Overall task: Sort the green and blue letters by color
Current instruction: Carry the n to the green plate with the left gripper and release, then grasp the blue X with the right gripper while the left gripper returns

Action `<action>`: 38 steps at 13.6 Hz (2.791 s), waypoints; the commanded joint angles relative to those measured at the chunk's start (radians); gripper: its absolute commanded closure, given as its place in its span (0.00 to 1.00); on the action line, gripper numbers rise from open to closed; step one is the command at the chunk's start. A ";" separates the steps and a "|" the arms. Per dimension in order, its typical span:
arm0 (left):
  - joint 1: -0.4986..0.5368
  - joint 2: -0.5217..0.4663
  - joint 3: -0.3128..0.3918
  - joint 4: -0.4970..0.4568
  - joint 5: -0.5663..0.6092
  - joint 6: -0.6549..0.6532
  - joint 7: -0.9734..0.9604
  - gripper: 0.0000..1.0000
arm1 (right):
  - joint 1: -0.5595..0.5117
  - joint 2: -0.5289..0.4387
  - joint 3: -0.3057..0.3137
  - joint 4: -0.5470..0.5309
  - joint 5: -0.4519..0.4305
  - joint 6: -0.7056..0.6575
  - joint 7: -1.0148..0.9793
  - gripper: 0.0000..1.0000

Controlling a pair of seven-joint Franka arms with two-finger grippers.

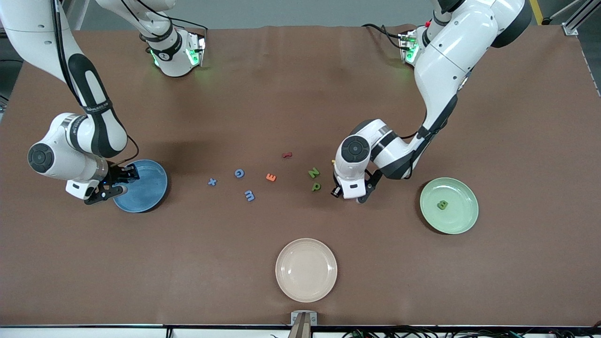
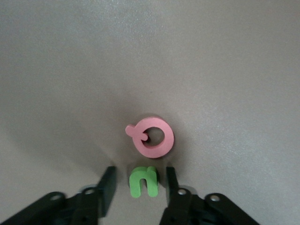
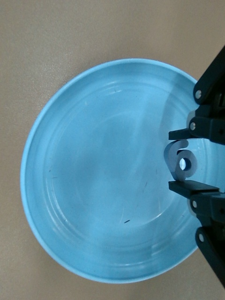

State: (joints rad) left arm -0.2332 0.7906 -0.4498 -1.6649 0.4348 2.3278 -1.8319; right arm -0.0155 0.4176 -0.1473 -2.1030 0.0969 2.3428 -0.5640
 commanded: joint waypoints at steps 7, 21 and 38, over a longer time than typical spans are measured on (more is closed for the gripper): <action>0.109 -0.210 -0.007 0.002 0.010 -0.235 0.282 1.00 | 0.028 -0.060 0.006 -0.031 -0.009 0.004 0.025 0.15; 0.471 -0.172 -0.006 -0.090 0.027 -0.291 0.905 0.01 | 0.423 -0.024 0.012 0.055 0.084 -0.013 0.766 0.15; 0.152 -0.096 -0.164 0.059 0.013 -0.239 0.533 0.02 | 0.477 0.109 0.011 0.080 0.147 0.108 0.820 0.47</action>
State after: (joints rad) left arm -0.0287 0.6711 -0.6179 -1.6450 0.4479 2.0703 -1.2646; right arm 0.4538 0.5262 -0.1309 -2.0246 0.2236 2.4570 0.2499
